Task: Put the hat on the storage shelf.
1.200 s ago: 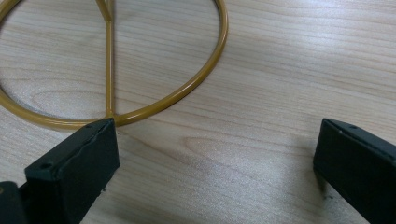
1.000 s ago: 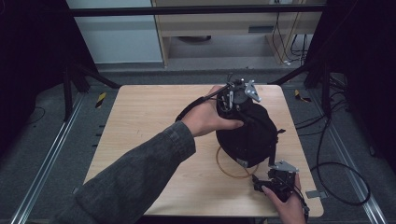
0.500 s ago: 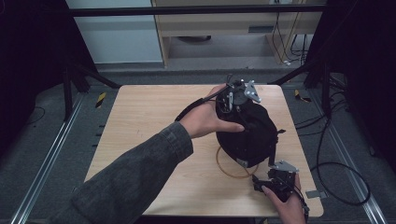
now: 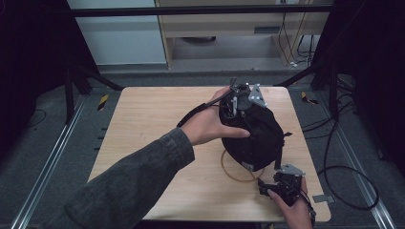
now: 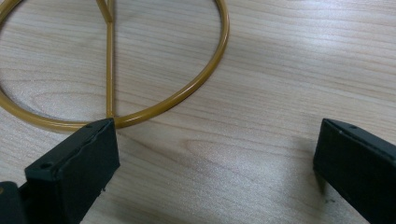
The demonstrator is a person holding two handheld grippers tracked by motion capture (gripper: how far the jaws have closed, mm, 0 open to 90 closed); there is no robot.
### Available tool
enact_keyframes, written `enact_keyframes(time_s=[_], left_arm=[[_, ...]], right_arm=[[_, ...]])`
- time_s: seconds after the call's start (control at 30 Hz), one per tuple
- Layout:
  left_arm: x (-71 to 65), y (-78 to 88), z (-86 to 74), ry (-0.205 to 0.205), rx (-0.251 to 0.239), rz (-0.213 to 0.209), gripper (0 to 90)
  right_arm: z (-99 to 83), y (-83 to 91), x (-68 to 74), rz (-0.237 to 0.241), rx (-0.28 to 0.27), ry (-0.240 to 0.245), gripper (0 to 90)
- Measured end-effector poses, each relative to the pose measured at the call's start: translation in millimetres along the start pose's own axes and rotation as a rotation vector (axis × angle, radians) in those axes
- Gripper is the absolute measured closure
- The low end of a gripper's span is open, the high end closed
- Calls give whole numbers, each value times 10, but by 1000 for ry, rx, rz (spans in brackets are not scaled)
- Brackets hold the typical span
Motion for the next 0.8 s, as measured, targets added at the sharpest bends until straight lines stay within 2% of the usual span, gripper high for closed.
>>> enact_keyframes(time_s=[0.37,0.77,0.8], left_arm=[[-3,85,-72,12,-7,5,50],[-91,200,-123,40,-54,-3,49],[-99,209,-142,52,-64,-2,48]], right_arm=[[3,-3,0,0,0,2,4],[6,-5,0,2,-1,6,4],[6,-5,-1,2,-2,6,4]])
Point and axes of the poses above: each handheld gripper's, and its own axes: y roughly backward along the jaws, z roughly out of its top, x roughly to its left, the point moved 10 cm from there along -y, roughly forward along the jaws, and after that the axes turned 4 degrees about x, right-handed, at the moved point
